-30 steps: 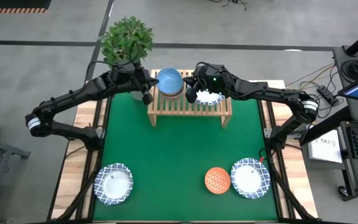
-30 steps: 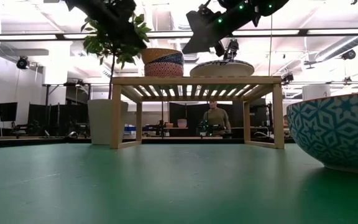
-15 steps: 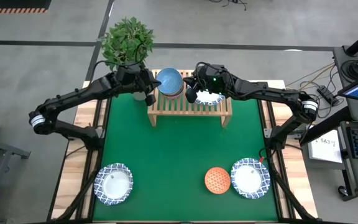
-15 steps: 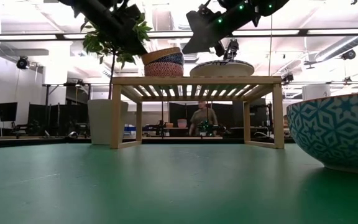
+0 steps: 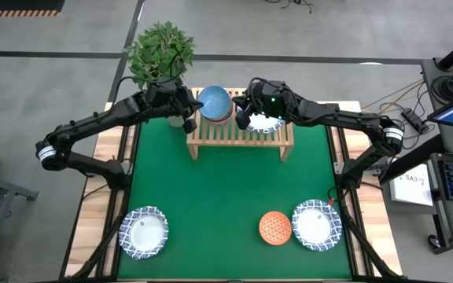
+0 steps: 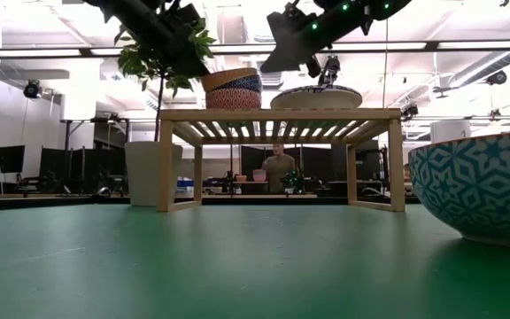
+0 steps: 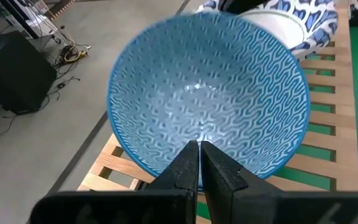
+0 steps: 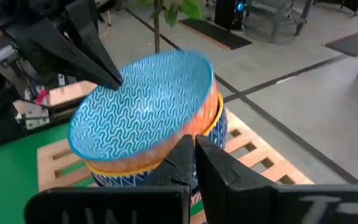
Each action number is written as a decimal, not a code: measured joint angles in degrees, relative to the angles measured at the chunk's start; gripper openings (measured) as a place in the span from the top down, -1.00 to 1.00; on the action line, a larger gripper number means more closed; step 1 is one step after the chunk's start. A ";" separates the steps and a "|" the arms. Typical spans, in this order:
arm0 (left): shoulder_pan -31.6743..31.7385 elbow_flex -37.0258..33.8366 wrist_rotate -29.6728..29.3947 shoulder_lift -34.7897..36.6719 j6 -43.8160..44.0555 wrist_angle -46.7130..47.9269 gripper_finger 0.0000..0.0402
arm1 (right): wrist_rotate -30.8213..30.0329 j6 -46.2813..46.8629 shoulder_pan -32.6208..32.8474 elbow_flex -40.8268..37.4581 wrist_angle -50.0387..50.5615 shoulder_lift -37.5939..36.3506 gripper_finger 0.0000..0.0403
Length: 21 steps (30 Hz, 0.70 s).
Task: Place and stack bowls onto a shelf
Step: Stack the light blue bowl on top of the yellow bowl on the shelf, then stack the white bowl on top of the white bowl on the shelf
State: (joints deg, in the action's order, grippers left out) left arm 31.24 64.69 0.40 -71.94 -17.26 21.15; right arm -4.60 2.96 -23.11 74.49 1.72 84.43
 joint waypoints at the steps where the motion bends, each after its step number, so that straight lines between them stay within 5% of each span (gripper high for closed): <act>1: 0.00 0.00 0.00 0.40 0.00 0.08 1.00 | 0.01 0.02 0.12 0.08 -0.07 -0.45 0.96; 12: -0.17 0.00 1.85 6.11 0.01 2.21 1.00 | 0.02 2.01 6.04 0.16 1.63 -4.86 0.96; 21: -0.95 0.00 17.74 10.44 1.43 7.52 1.00 | 0.05 9.78 12.89 1.72 12.03 -6.63 0.96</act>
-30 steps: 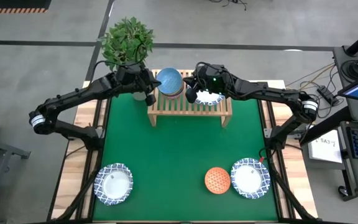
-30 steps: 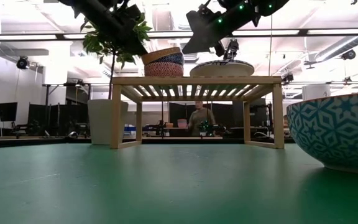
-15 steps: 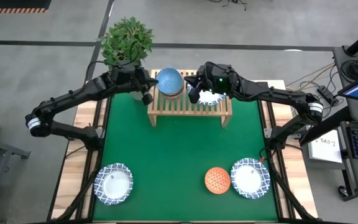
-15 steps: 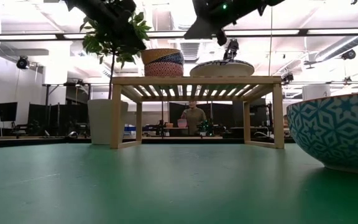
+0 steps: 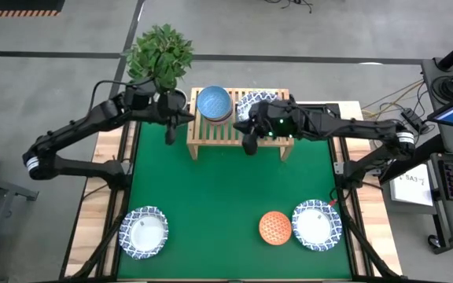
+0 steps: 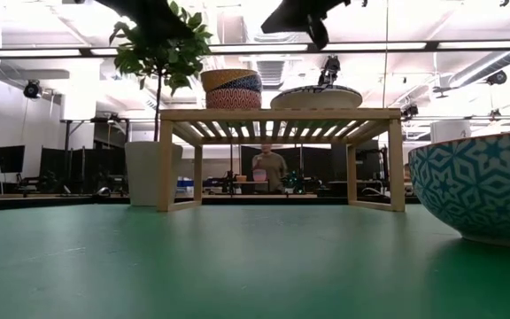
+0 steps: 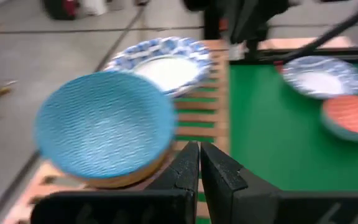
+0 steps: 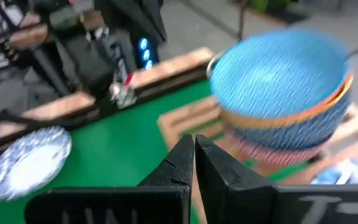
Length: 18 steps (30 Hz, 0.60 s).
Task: Place and stack bowls onto a shelf
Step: Stack the white bowl on top of the white bowl on the shelf
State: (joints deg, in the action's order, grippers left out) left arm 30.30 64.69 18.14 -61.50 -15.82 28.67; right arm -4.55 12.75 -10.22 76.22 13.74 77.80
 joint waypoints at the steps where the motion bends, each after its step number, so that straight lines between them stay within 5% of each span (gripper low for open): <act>1: -0.29 0.00 1.22 0.36 0.10 0.18 1.00 | 0.00 1.38 0.82 0.95 2.85 0.11 0.96; 10: -4.28 -0.73 2.84 3.43 0.54 2.79 1.00 | 0.61 19.84 9.11 9.19 32.46 2.86 0.96; 18: -6.06 -3.89 2.88 8.03 2.05 2.75 1.00 | 1.41 46.00 17.21 3.79 49.47 2.97 0.96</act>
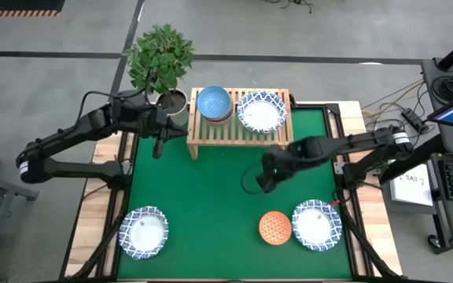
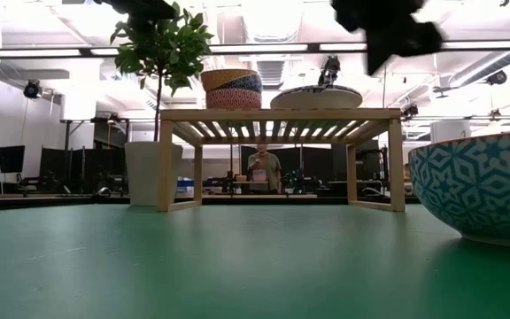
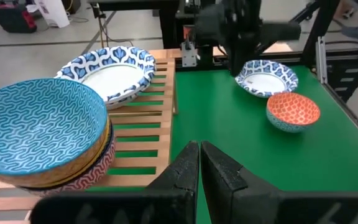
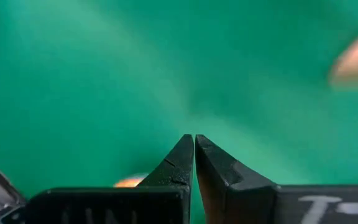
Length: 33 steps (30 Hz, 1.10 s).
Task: Place and stack bowls onto a shelf
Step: Stack the white bowl on top of the white bowl on the shelf
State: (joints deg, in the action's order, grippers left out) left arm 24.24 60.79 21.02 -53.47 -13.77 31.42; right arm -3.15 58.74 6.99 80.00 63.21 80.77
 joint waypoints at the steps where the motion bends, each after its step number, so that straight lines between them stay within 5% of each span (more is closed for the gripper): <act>1: -0.08 -0.24 0.00 0.49 0.43 0.02 1.00 | 1.20 3.42 1.10 -1.47 0.15 0.00 0.96; 11: -0.32 -1.37 0.00 3.62 0.84 -0.15 1.00 | 2.85 27.82 10.67 -11.83 -0.47 0.04 0.88; 20: -0.32 -1.37 -0.57 5.11 -0.67 -0.11 1.00 | 9.73 39.49 14.71 -18.12 -0.49 0.02 0.28; 26: -0.32 -1.37 -8.38 5.20 -1.33 -0.11 1.00 | 10.73 49.02 18.06 -20.85 -0.55 0.02 -0.02; 33: -0.32 -1.37 -15.69 5.16 -2.25 -0.11 1.00 | 10.65 57.42 21.82 -22.50 -2.30 0.02 -0.06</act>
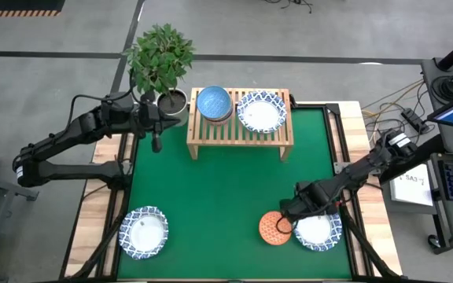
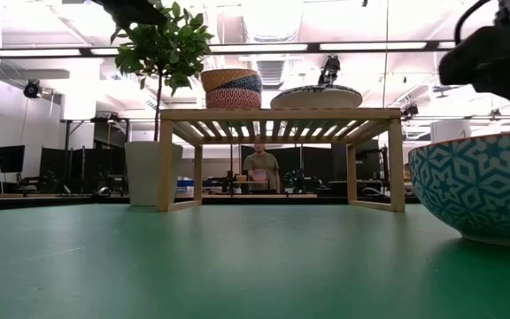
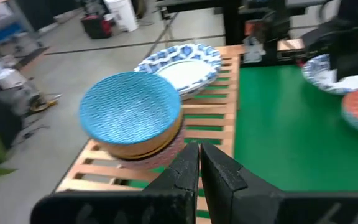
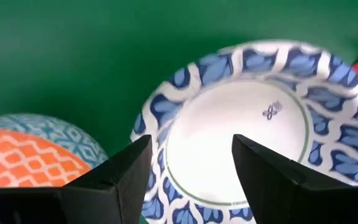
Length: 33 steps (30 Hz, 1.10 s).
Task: Place and stack bowls onto a shelf
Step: Stack the white bowl on top of the white bowl on the shelf
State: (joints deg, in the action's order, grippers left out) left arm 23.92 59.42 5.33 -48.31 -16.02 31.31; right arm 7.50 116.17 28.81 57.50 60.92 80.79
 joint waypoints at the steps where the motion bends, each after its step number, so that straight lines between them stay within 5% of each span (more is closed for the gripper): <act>1: 0.02 0.00 -0.48 0.00 -0.04 0.00 1.00 | 0.01 1.06 0.50 -0.20 -0.36 0.00 -0.06; 33: 0.02 0.00 -1.87 -0.13 -1.26 0.00 1.00 | -9.26 8.54 2.39 -4.81 -6.26 1.51 -0.06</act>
State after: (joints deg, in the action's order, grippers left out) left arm 23.94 59.42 3.46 -48.45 -17.28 31.31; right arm -1.76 124.70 31.20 52.69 54.66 82.30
